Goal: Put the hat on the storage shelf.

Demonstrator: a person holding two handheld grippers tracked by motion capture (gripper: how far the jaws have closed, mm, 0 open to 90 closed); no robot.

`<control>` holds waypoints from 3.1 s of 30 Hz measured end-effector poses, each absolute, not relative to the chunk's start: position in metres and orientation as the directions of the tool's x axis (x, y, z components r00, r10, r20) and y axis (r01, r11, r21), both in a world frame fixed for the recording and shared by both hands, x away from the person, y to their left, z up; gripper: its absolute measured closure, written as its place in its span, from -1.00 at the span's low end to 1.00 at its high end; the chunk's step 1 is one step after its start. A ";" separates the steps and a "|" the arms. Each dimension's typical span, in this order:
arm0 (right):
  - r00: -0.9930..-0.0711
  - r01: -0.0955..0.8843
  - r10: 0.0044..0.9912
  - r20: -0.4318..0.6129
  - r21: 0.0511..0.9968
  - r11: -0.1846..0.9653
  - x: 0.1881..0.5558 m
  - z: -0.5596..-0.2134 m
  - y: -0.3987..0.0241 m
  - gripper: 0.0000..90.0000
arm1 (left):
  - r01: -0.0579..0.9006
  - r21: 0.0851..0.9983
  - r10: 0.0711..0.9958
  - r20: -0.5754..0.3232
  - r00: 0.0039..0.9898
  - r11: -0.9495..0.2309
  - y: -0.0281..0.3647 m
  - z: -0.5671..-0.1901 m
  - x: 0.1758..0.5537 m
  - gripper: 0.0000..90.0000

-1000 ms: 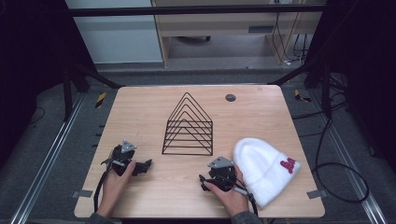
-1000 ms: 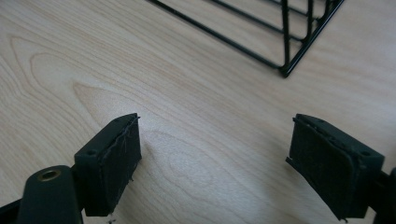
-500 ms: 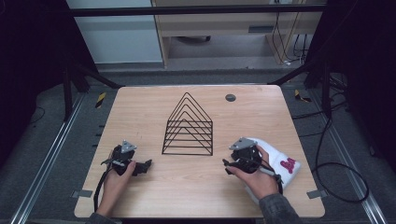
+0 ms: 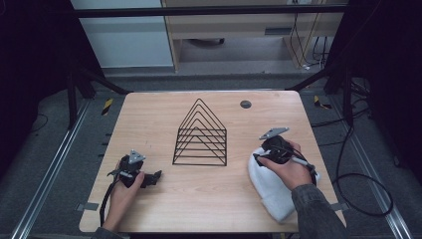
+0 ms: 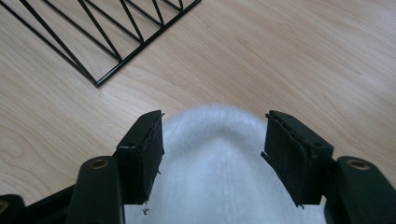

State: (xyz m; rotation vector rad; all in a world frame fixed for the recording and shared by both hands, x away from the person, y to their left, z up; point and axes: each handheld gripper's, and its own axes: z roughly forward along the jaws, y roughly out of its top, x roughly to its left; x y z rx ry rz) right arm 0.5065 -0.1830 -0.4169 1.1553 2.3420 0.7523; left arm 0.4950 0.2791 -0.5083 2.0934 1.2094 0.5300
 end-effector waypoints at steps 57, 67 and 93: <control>-0.696 0.651 0.716 -0.049 0.379 0.658 0.565 -0.461 -0.206 0.72 | 0.599 0.711 0.863 0.021 0.504 -0.367 0.279 -0.508 0.494 -1.00; -0.700 0.629 0.710 -0.076 0.405 0.664 0.558 -0.454 -0.207 0.83 | 0.598 0.711 0.862 0.022 0.506 -0.369 0.279 -0.508 0.494 -1.00; -0.680 0.410 0.720 -0.138 0.743 0.530 0.469 -0.364 -0.225 0.85 | 0.595 0.711 0.858 0.023 0.512 -0.374 0.279 -0.508 0.495 -1.00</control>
